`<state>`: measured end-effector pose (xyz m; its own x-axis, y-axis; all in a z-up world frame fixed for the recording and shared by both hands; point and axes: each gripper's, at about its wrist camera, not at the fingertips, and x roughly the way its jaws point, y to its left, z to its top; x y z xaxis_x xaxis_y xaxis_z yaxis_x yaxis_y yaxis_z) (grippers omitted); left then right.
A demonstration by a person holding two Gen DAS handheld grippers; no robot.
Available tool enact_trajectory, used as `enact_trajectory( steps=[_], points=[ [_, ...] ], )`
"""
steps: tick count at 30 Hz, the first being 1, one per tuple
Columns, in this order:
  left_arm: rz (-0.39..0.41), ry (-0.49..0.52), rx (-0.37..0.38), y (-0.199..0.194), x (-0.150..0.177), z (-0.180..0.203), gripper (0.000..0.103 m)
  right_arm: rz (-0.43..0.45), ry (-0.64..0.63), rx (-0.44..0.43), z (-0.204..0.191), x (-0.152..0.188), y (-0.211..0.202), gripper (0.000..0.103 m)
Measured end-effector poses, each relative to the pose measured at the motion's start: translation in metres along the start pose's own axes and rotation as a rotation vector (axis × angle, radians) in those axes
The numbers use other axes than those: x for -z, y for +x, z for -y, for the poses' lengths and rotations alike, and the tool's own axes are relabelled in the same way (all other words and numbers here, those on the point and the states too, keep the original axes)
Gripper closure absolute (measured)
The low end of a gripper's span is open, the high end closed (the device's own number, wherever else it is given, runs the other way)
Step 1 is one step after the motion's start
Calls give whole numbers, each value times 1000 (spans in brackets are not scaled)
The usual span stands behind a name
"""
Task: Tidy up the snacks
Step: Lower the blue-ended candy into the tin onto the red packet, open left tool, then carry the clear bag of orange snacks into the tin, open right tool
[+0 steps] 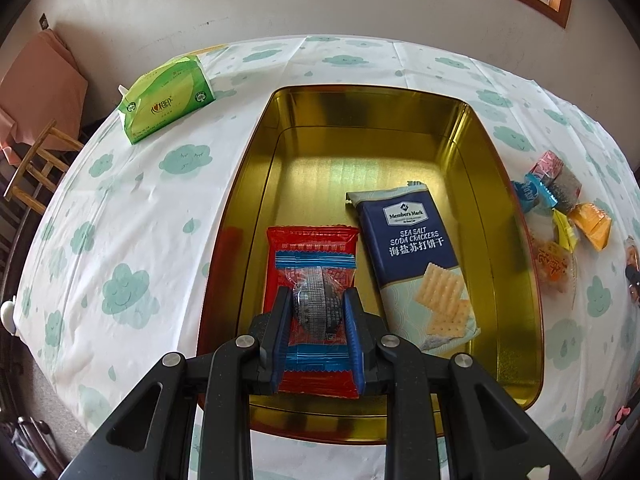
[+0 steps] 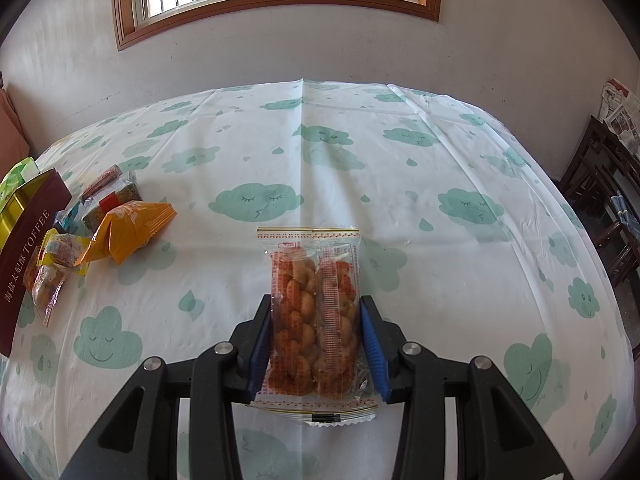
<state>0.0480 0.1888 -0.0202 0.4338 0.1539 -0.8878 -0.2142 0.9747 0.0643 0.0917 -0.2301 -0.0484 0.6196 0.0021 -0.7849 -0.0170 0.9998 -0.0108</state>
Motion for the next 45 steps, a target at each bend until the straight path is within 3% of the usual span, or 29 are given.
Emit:
enact_trajectory(
  steps=[14,19,27,45],
  points=[
    [-1,34,-58,2,5,2,77,0,-1,1,0,0,0,61],
    [15,45,-80,-2,5,4,62,1,-1,0,0,0,0,61],
    [60,71,-125,-15,6,10,53,1,-1,0,0,1,0,61],
    [93,71,-127,-35,20,19,40,-26,19,25,2,-3,1,63]
  ],
)
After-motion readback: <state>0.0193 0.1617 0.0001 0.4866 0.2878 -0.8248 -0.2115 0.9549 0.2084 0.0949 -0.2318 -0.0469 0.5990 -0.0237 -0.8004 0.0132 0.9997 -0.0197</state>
